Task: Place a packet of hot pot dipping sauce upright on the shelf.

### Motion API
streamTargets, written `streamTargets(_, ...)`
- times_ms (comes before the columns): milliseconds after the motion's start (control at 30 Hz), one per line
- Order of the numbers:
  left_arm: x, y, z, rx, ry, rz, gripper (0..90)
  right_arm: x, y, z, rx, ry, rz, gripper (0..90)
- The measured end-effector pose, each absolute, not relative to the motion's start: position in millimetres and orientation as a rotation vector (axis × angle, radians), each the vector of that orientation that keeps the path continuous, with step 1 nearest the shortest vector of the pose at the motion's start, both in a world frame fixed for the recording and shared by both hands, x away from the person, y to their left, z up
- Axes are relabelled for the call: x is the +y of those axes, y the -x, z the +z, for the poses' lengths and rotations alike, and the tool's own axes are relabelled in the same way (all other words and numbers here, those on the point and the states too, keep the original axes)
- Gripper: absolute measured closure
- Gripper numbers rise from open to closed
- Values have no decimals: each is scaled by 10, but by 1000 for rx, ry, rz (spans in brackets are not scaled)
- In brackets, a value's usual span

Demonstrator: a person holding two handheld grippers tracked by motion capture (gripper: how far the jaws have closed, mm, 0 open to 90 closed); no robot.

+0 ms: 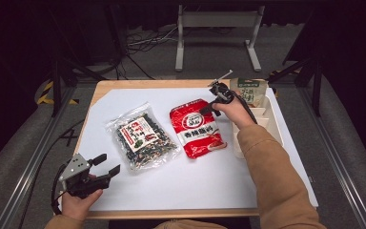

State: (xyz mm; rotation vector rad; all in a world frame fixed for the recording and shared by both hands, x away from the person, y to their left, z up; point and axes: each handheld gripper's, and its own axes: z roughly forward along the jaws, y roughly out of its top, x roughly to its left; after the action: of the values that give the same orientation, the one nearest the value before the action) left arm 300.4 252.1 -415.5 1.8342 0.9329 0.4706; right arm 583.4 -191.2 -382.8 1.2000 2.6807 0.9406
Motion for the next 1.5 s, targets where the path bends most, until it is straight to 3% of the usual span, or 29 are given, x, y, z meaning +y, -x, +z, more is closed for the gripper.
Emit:
streamTargets(367,2509,-3021,-4161,934,-1837,465,330,-1900,-5711,-3737,2788,-1020,914,636)
streamTargets(700,2503,-3022,-4159,932,-1841,464,330,-1649,-5643,-3884,2891,-799,800,600)
streamTargets(1100,2518,-3013,-4158,934,-1833,464,330,-1516,-5655,-3950,2882,-690,674,846)
streamTargets(1500,2507,-3027,-4157,928,-1838,469,330,-1590,-5552,-3729,2842,-658,737,883)
